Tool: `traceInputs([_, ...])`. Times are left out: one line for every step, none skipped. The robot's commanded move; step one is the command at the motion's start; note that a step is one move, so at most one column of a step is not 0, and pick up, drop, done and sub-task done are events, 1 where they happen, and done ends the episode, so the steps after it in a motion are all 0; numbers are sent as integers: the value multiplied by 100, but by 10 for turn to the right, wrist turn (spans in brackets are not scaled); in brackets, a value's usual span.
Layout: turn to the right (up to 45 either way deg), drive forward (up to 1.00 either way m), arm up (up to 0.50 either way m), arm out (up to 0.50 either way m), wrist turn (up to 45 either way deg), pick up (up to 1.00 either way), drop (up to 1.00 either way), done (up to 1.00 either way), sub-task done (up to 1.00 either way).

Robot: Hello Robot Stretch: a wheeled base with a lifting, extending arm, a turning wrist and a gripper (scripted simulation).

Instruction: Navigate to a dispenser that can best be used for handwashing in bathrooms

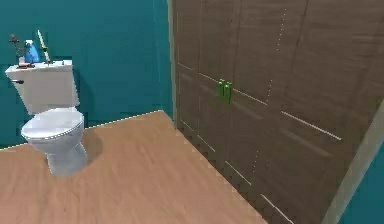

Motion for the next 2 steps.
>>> traceInputs([-180,0,0,0,0,0,0,0,0])
traceInputs([0,5,0,0,0,0,0,0,0])
